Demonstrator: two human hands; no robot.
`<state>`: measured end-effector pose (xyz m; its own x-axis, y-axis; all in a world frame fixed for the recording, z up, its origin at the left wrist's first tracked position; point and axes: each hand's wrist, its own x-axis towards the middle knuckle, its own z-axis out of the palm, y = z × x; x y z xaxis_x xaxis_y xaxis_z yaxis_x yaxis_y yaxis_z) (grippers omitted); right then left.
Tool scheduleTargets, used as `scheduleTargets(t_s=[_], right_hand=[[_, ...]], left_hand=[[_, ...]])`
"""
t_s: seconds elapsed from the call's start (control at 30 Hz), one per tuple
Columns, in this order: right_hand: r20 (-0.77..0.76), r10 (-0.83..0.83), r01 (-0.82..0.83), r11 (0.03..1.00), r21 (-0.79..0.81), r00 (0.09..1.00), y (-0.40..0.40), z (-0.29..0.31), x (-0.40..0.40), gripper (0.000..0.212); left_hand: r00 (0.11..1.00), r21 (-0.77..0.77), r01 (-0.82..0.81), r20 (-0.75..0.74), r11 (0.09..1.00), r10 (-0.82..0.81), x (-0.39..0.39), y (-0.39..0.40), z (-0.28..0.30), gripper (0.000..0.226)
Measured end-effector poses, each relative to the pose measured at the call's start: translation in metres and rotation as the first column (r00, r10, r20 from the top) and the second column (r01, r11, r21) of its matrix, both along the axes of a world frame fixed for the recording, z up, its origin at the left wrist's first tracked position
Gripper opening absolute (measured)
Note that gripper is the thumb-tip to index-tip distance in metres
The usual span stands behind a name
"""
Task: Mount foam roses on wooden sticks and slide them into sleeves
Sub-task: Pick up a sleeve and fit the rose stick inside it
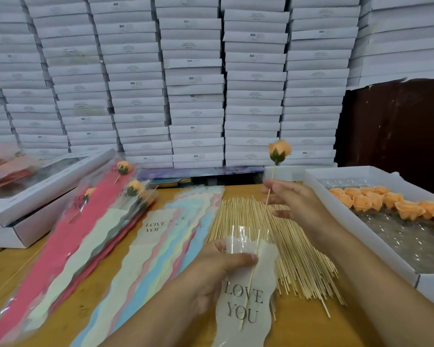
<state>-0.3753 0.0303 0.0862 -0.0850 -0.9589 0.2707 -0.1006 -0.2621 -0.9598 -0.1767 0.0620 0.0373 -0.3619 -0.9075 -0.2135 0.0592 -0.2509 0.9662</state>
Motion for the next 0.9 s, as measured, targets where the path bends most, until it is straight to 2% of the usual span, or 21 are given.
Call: scheduleTargets(t_s=[0.1,0.2,0.27,0.37,0.47,0.57,0.67,0.77,0.83,0.9], right_hand=[[-0.073,0.05,-0.05,0.999,-0.002,0.996,0.01,-0.005,0.002,0.024],[-0.143,0.139,-0.142,0.99,-0.008,0.98,0.023,-0.013,0.008,0.042],[-0.162,0.167,-0.171,0.985,-0.006,0.972,0.028,-0.017,0.012,0.041],[-0.14,0.142,-0.148,0.989,-0.029,0.98,0.027,-0.016,0.012,0.029],[-0.058,0.085,-0.086,0.996,-0.022,0.995,0.019,-0.008,0.007,0.028],[0.004,0.071,-0.071,0.997,0.007,0.997,0.014,-0.006,0.003,0.028],[-0.024,0.115,-0.115,0.993,0.018,0.993,0.02,-0.013,0.003,0.037],[-0.081,0.187,-0.184,0.982,0.039,0.979,0.026,-0.025,0.005,0.039],[-0.117,0.237,-0.231,0.971,0.059,0.965,0.03,-0.029,0.007,0.041],[-0.107,0.245,-0.241,0.969,0.045,0.964,0.032,-0.028,0.005,0.04]], left_hand=[[0.999,-0.01,-0.021,-0.025,1.0,0.021,0.0,-0.001,0.003,0.039],[0.999,-0.036,-0.033,-0.032,0.999,0.032,0.0,-0.002,0.008,0.042],[0.999,-0.044,-0.026,-0.04,0.999,0.024,0.001,-0.003,0.01,0.038],[1.0,-0.037,-0.016,-0.02,0.999,0.015,0.002,-0.002,0.008,0.035],[1.0,-0.014,0.014,-0.011,1.0,-0.014,0.002,0.001,0.005,0.018],[0.999,-0.01,0.032,-0.018,0.999,-0.032,0.001,0.001,0.002,0.02],[1.0,-0.012,0.001,-0.011,1.0,-0.001,0.004,0.0,0.004,0.03],[1.0,-0.021,0.002,-0.02,1.0,-0.003,0.004,-0.004,0.008,0.014],[1.0,-0.014,-0.003,-0.023,1.0,0.003,0.004,-0.007,0.008,0.019],[1.0,-0.013,-0.015,-0.005,1.0,0.015,0.003,-0.007,0.008,0.015]])
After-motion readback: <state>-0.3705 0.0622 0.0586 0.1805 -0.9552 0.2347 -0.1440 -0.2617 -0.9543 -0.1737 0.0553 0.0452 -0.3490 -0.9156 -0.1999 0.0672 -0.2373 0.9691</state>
